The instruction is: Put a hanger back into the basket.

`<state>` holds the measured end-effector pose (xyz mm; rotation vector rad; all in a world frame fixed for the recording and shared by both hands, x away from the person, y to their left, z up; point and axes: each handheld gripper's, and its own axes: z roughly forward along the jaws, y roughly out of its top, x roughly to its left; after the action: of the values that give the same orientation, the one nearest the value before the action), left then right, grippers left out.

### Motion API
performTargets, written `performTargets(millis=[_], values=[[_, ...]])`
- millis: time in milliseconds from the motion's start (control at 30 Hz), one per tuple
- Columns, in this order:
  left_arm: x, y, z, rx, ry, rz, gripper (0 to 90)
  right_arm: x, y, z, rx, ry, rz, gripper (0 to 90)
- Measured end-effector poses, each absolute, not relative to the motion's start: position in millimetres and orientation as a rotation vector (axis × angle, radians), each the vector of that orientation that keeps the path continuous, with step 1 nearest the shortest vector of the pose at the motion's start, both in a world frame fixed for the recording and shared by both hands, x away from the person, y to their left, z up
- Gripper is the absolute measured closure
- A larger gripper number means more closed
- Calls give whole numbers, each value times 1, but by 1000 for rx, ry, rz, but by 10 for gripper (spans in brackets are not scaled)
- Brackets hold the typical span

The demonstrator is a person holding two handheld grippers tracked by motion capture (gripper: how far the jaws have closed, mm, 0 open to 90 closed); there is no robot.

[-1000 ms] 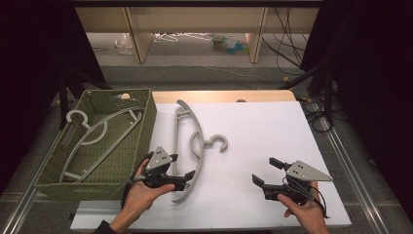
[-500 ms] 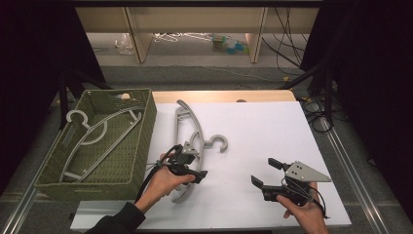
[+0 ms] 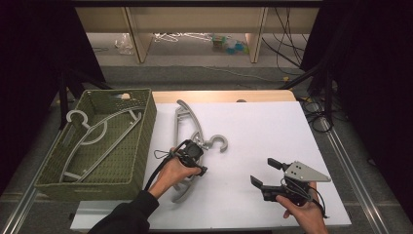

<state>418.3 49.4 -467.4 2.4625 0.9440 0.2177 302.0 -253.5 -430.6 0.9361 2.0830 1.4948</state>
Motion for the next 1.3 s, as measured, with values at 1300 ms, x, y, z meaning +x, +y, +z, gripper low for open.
performTargets(millis=[1300], values=[[408,127,-419,2027,1152,136,721,302,-251,-431,923,2086,1516,170]])
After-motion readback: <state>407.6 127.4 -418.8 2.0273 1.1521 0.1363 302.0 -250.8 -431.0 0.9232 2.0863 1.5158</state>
